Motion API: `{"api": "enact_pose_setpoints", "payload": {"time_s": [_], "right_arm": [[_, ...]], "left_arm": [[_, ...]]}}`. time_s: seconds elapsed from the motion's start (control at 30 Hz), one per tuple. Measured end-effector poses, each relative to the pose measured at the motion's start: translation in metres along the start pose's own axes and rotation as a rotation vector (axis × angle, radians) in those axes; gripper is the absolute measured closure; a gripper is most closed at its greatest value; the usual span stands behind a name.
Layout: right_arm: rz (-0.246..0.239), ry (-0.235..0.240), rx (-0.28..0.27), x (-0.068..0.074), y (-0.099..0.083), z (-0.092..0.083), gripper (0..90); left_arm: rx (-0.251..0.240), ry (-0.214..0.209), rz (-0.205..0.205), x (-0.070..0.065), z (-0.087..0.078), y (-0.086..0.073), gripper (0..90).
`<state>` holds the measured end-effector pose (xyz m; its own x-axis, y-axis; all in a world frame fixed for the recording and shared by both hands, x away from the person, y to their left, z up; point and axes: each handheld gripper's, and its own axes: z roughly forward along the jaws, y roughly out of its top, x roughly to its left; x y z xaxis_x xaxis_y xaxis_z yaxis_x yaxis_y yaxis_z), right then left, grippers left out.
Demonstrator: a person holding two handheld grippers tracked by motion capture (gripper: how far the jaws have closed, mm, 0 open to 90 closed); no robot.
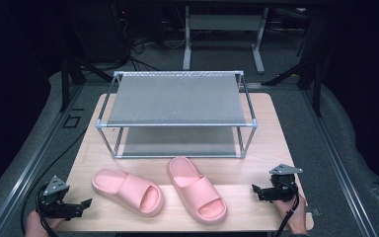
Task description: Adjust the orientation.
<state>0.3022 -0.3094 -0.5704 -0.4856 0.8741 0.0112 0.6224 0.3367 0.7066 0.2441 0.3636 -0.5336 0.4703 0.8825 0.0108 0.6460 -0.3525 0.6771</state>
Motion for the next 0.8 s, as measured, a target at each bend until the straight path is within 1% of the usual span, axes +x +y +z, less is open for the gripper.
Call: {"api": "enact_pose_setpoints", "payload": {"time_s": [0.03,0.07,0.1,0.13,0.17,0.23,0.3,0.33,0.37,0.4,0.43,0.47,0.5,0.53,0.57,0.6,0.63,0.67,0.7,0.73,0.77,0.8], "right_arm": [[0.000,0.004,-0.002,0.000,0.000,0.000,0.0],[0.000,-0.005,0.003,0.000,0.000,0.000,0.0],[-0.001,-0.010,0.004,0.000,0.000,0.000,0.0],[-0.001,-0.013,0.004,0.000,0.000,0.000,0.0],[-0.001,-0.013,0.004,0.000,0.000,0.000,0.0],[0.001,-0.005,0.003,0.000,0.000,0.000,0.0],[0.001,-0.005,0.003,0.000,0.000,0.000,0.0],[0.001,-0.005,0.003,0.000,0.000,0.000,0.0],[0.001,-0.005,0.003,0.000,0.000,0.000,0.0],[0.000,-0.004,0.003,0.000,0.000,0.000,0.0],[0.000,-0.006,0.001,0.000,0.000,0.000,0.0],[0.000,-0.006,0.001,0.000,0.000,0.000,0.0],[0.000,-0.006,0.001,0.000,0.000,0.000,0.0],[0.001,-0.006,0.001,0.000,0.000,0.000,0.0],[0.000,-0.004,0.000,0.000,0.000,0.000,0.0],[0.000,-0.009,0.002,0.000,0.000,0.000,0.0],[0.000,-0.012,0.003,0.000,0.000,0.000,0.0],[0.000,-0.001,0.000,0.000,0.000,0.000,0.0],[0.000,0.004,-0.002,0.000,0.000,0.000,0.0],[0.000,0.004,-0.002,0.000,0.000,0.000,0.0],[0.000,-0.012,0.003,0.000,0.000,0.000,0.0],[0.000,-0.012,0.003,0.000,0.000,0.000,0.0]], "left_arm": [[0.001,-0.005,0.013,-0.002,-0.004,0.004,0.1],[-0.002,-0.021,0.033,-0.006,-0.011,0.013,0.1],[-0.005,-0.025,0.049,-0.008,-0.015,0.017,0.1],[-0.005,-0.025,0.049,-0.008,-0.015,0.017,0.1],[-0.008,-0.031,0.056,-0.011,-0.017,0.022,0.2],[-0.012,-0.051,0.087,-0.017,-0.021,0.032,0.2],[-0.009,-0.071,0.121,-0.025,-0.024,0.042,0.1],[-0.005,-0.092,0.156,-0.034,-0.025,0.053,0.1],[0.001,-0.105,0.170,-0.038,-0.025,0.058,0.1],[0.008,-0.115,0.192,-0.042,-0.025,0.063,0.1],[0.008,-0.115,0.192,-0.042,-0.025,0.063,0.1],[0.022,-0.131,0.220,-0.050,-0.024,0.071,0.1],[0.022,-0.131,0.220,-0.050,-0.024,0.071,0.1],[0.027,-0.143,0.235,-0.054,-0.023,0.075,0.1],[0.050,-0.163,0.262,-0.062,-0.020,0.082,0.1],[0.061,-0.176,0.277,-0.066,-0.017,0.085,0.1],[0.077,-0.183,0.288,-0.070,-0.015,0.088,0.1],[0.077,-0.183,0.288,-0.070,-0.015,0.088,0.1],[0.111,-0.203,0.322,-0.078,-0.009,0.092,0.2],[0.111,-0.203,0.322,-0.078,-0.009,0.092,0.9],[0.125,-0.212,0.347,-0.082,-0.006,0.094,4.3],[0.141,-0.217,0.368,-0.086,-0.003,0.095,4.3]]}}
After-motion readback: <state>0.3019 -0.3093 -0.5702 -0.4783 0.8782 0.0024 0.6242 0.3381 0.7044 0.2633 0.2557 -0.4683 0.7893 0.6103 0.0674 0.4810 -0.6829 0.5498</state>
